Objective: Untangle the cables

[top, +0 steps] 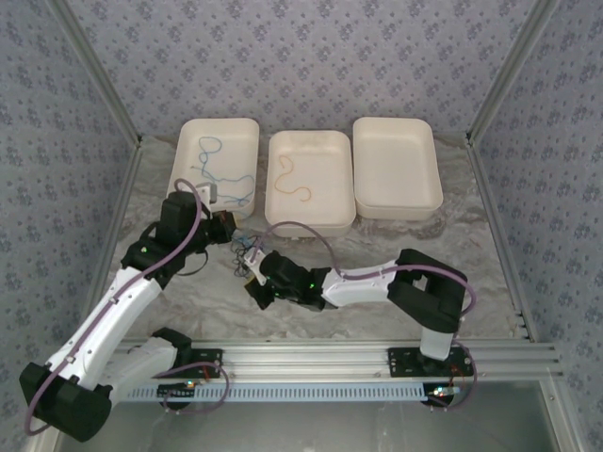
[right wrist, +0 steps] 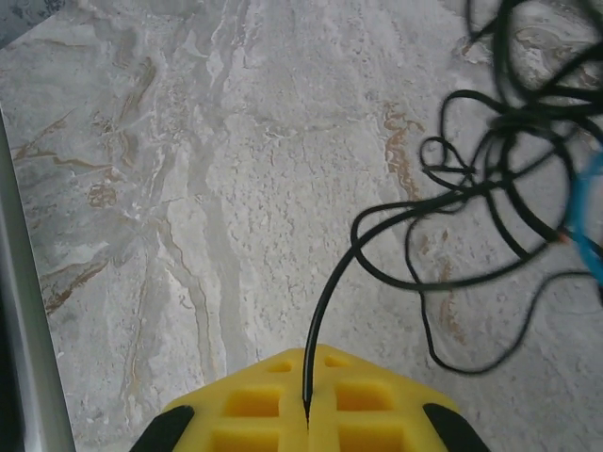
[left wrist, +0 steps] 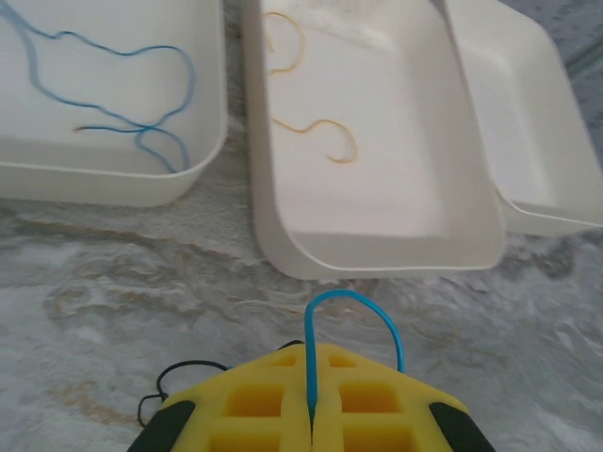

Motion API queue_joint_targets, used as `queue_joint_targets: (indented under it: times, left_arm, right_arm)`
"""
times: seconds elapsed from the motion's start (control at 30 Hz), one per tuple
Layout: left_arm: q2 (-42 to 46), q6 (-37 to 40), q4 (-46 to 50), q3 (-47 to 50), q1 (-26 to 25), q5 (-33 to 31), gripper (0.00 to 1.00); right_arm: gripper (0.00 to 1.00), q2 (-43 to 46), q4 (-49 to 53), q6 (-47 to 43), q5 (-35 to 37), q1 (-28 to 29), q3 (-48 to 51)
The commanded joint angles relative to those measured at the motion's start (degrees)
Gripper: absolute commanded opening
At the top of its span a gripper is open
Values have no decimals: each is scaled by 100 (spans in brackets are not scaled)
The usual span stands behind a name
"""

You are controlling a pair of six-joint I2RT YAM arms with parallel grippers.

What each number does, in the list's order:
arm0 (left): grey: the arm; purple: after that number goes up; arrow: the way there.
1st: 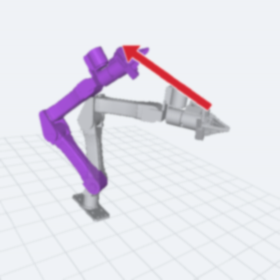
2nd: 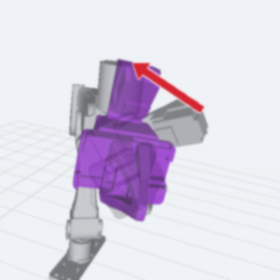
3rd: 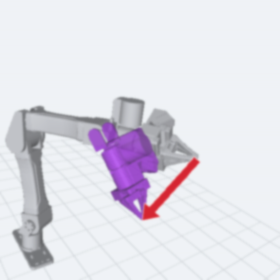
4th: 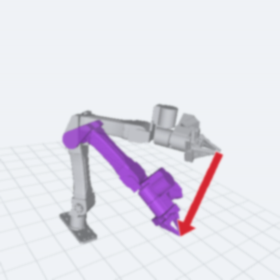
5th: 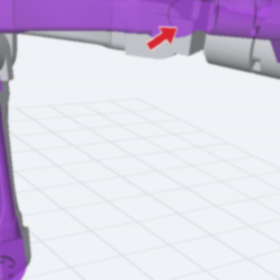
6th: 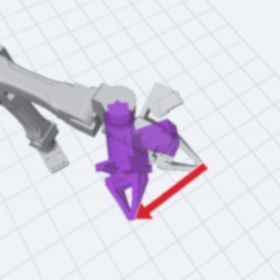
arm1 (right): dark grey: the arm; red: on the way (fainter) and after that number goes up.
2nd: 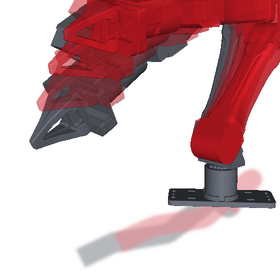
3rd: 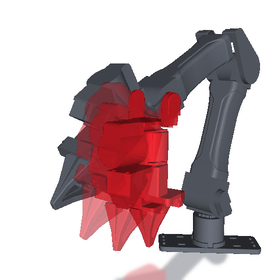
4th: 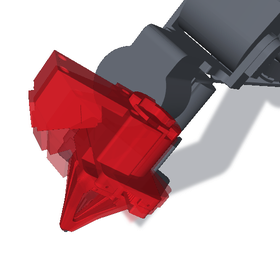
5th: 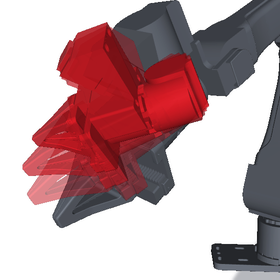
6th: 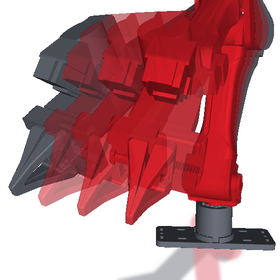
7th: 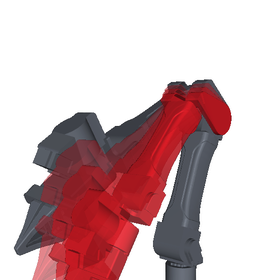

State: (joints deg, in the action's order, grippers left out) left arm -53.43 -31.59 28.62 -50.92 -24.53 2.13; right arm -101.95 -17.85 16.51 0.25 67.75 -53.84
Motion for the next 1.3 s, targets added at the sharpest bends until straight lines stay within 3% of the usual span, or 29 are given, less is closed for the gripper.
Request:
queue_joint_targets:
  times: [0.0, 0.1, 0.23, 0.37, 0.47, 0.7, 0.87, 0.97, 1.1, 1.2, 1.27]
  left_arm:
    - [39, -330, 858, -268, 110, -1508, 0]
    - [292, -630, 1301, -195, 652, -1925, 0]
    - [637, -788, 1498, 29, 1256, -2077, 0]
    - [723, -863, 1535, 200, 1372, -2186, 0]
    - [737, -939, 1539, 288, 1372, -2301, 0]
    - [720, -980, 1497, 383, 1375, -2292, 0]
    - [752, -865, 1800, 287, 1576, -2734, 0]
    - [885, -752, 1685, 230, 1915, -2349, 0]
    - [758, -716, 1822, -15, 1917, -2581, 0]
    - [736, -624, 1567, -190, 1824, -2047, 0]
    - [626, -647, 1808, -487, 1537, -2583, 0]
  right_arm:
    - [0, 823, 47, 10, 728, -94, 567]
    - [0, 1933, 244, 83, 978, -476, 1354]
    - [0, 3803, 872, 133, 866, -1408, 2106]
    - [0, 5390, 1909, 68, 486, -2597, 2145]
    - [0, 5967, 2572, 42, 133, -3516, 1865]
    - [0, 6046, 3007, 134, -700, -5037, 1213]
    - [0, 5815, 3790, 131, -356, -5553, 694]
    - [0, 5847, 3588, 288, -1129, -6427, 684]
    - [0, 5775, 3781, 148, -1024, -6566, 564]
    - [0, 5633, 3701, 240, -1389, -6480, 569]
    - [0, 5555, 3862, 158, -943, -6191, 631]
